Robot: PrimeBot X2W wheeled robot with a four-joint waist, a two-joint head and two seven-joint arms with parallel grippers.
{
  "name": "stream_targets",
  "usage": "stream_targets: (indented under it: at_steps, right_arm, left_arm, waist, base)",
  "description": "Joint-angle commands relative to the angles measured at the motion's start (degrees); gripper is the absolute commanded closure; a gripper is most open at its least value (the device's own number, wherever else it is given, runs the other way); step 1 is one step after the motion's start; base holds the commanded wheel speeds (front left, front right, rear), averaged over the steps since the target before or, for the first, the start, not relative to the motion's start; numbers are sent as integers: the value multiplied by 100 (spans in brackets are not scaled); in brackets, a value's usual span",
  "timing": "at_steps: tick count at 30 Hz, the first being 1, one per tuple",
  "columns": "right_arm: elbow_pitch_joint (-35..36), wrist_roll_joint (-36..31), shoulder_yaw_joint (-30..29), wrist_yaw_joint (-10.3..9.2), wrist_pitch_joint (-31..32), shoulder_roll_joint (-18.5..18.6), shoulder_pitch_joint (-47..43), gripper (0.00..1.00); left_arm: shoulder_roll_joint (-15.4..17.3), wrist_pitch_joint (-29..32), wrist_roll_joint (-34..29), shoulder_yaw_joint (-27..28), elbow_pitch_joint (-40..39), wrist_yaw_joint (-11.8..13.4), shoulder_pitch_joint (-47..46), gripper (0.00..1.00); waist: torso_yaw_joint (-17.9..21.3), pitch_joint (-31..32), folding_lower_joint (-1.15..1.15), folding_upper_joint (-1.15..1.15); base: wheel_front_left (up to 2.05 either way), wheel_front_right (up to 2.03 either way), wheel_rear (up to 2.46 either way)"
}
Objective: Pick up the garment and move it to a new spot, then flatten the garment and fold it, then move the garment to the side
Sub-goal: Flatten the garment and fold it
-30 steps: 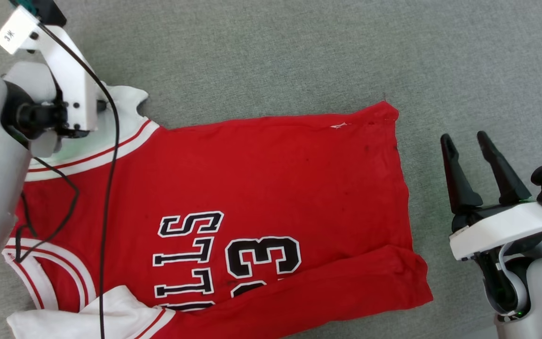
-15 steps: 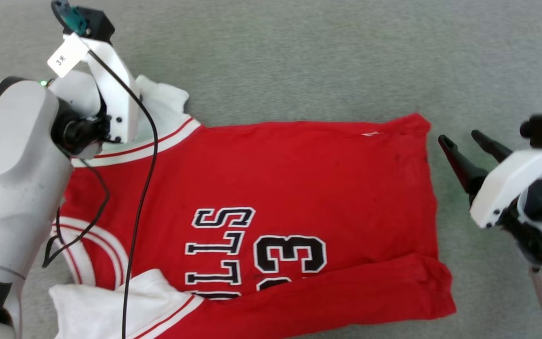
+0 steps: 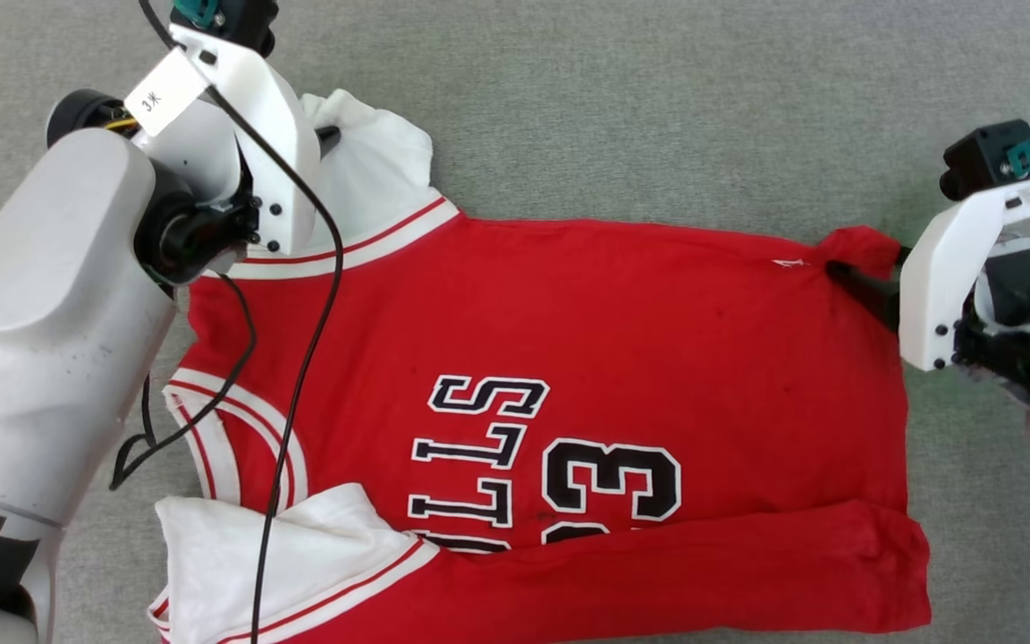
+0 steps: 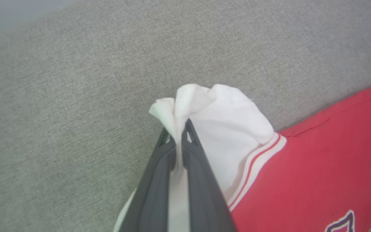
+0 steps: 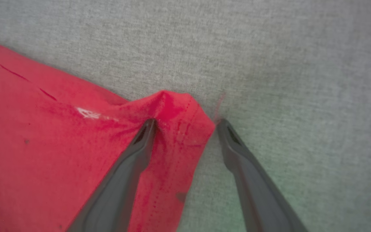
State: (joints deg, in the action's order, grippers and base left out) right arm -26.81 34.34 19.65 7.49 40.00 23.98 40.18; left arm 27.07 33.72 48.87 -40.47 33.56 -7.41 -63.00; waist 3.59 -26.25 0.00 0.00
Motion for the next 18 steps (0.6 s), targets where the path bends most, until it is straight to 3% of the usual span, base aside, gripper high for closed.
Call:
stream_targets:
  at_steps: [1,2,3,11,18]
  right_arm:
    - [-368,104,279,-1,317,-151,-323,53]
    - [-434,153,319,-1,415,-146,-317,86]
    - [-487,231,341,-1,496,-135,-275,100]
    - [-42,219,19,-4,-145,146,173,100]
    - [597,-62,-472,-4,-545,219,-447,100]
  left_arm:
    - [29,-33,56,-14,-35,-7,73,100]
    - [37,-85,76,-25,-71,-8,89,100]
    - [51,-108,94,-45,-100,-7,110,100]
    - [218,-573,283,78,-256,-2,446,100]
    - [420,-1210,534,338,-702,100,1261,100]
  waist:
    - [-33,0,0,0]
    - [-48,12,0,0]
    - [-60,22,0,0]
    - [-138,346,0,0]
    - [-252,930,0,0]
  base:
    - [0,0,0]
    - [0,0,0]
    - [0,0,0]
    - [0,0,0]
    - [0,0,0]
